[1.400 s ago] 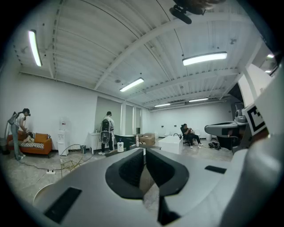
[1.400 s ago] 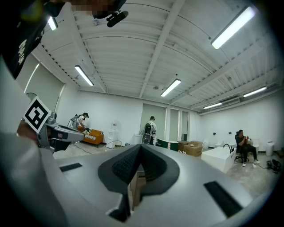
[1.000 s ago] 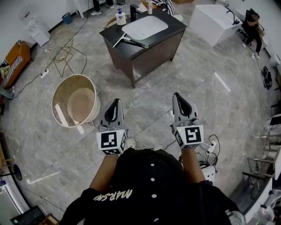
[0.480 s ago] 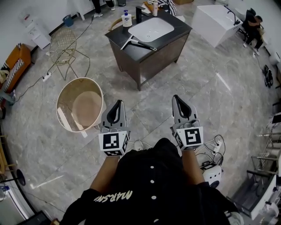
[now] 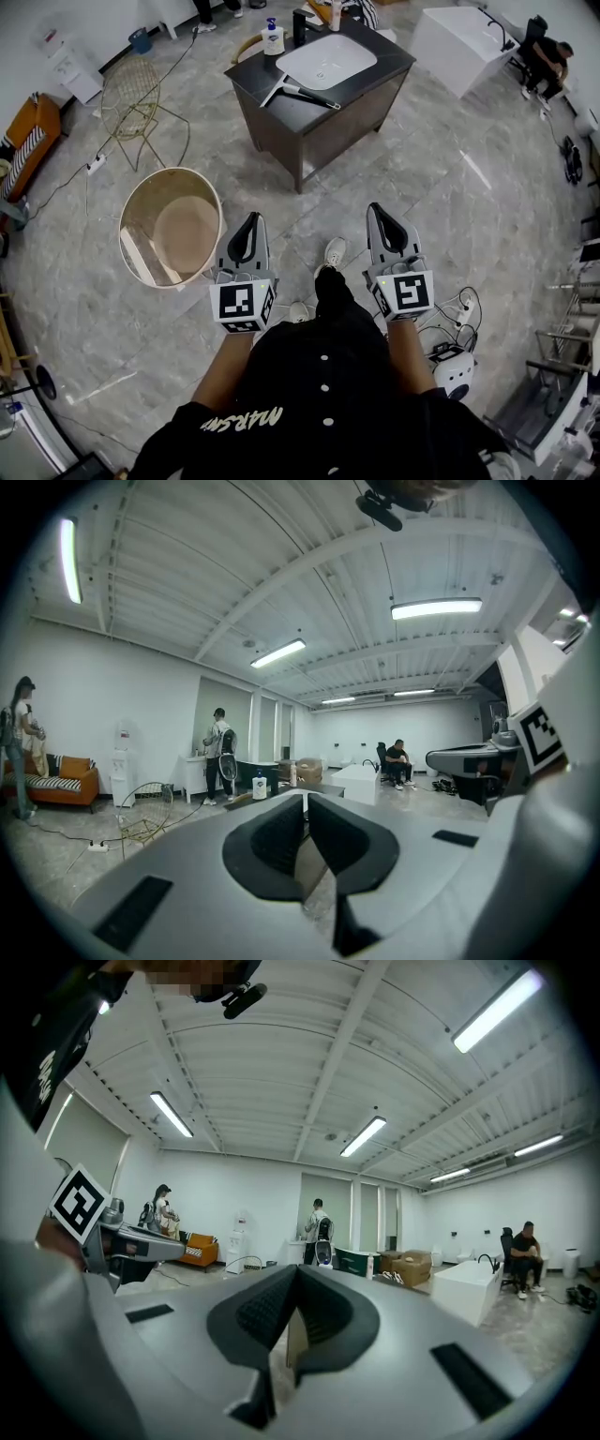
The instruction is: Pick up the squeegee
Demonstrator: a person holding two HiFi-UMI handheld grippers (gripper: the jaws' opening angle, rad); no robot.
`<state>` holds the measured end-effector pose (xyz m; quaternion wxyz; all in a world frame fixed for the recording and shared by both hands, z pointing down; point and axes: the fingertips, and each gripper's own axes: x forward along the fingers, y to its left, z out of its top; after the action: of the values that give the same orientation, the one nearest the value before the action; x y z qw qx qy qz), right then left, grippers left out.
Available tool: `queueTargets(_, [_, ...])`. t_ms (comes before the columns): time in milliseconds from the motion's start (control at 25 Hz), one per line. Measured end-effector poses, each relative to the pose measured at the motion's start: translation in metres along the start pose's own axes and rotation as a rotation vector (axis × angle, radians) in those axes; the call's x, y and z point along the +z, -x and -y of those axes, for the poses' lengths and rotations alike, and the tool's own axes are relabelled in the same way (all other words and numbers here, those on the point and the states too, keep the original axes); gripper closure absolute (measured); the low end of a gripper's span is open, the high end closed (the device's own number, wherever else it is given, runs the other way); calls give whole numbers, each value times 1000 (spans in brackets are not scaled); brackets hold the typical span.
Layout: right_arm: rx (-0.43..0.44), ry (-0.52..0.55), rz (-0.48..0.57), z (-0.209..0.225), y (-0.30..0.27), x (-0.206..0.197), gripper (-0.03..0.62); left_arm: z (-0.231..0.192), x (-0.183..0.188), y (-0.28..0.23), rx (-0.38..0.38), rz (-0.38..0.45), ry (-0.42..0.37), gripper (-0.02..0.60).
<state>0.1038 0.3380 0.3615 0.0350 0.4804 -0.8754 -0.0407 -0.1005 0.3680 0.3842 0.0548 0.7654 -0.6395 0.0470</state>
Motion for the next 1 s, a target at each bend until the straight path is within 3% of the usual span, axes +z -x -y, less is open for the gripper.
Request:
queueTargets(360, [36, 2, -13, 42, -72, -17, 597, -9, -2, -82, 10, -20, -2, 560])
queueTargets(680, [61, 6, 1, 113, -146, -14, 597, -9, 24, -180, 24, -11, -30, 560])
queueTargets(1000, [85, -19, 16, 170, -189, -17, 597, -8, 42, -239, 81, -13, -41, 560])
